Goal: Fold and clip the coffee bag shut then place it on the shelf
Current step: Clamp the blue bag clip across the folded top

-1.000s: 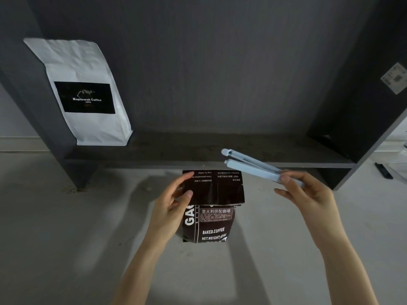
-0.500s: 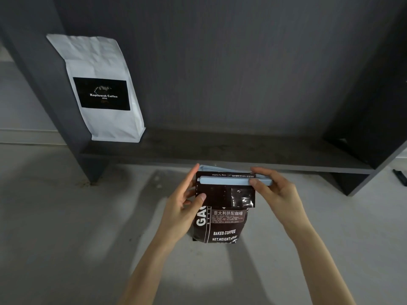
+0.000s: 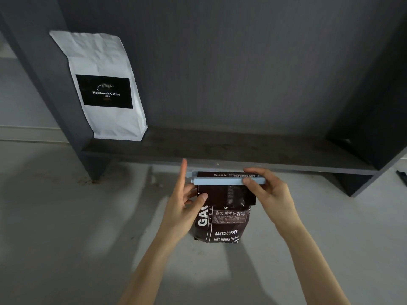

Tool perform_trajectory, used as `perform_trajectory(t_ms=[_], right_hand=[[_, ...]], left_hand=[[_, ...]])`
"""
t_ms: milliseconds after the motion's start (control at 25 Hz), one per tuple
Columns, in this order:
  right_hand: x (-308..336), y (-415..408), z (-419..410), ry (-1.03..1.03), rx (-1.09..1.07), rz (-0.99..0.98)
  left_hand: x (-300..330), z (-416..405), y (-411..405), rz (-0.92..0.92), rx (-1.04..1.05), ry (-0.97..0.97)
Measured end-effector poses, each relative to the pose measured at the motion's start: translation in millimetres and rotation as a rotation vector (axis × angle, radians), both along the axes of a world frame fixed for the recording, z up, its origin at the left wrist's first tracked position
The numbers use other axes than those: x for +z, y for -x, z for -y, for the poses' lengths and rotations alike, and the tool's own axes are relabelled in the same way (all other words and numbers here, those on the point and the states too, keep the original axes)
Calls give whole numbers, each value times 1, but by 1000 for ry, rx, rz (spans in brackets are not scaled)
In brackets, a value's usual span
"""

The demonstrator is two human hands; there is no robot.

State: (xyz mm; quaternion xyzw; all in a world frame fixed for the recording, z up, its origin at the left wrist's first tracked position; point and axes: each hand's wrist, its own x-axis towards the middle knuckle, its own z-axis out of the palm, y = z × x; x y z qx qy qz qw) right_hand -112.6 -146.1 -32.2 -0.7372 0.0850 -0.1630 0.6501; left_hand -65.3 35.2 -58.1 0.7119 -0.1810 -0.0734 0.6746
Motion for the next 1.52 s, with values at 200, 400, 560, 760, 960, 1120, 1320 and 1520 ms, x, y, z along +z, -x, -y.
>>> perform_trajectory(t_ms=[200, 400, 560, 760, 960, 1120, 1320, 1520], right_hand=[[-1, 1, 2, -13, 29, 22], [3, 4, 2, 153, -29, -27], [28, -2, -6, 720, 30, 116], [36, -22, -31, 958, 214, -27], [30, -21, -33, 905, 139, -8], [26, -18, -38, 928, 41, -2], [24, -17, -38, 930, 14, 13], [25, -17, -39, 939, 18, 17]], left_hand=[[2, -2, 0, -69, 17, 92], [8, -2, 2, -33, 36, 113], [8, -1, 1, -33, 49, 116], [8, -1, 1, -34, 79, 132], [10, 2, 1, -47, 106, 158], [9, 5, 1, -58, 148, 189], [5, 7, 1, -57, 157, 205], [4, 7, 1, -33, 135, 204]])
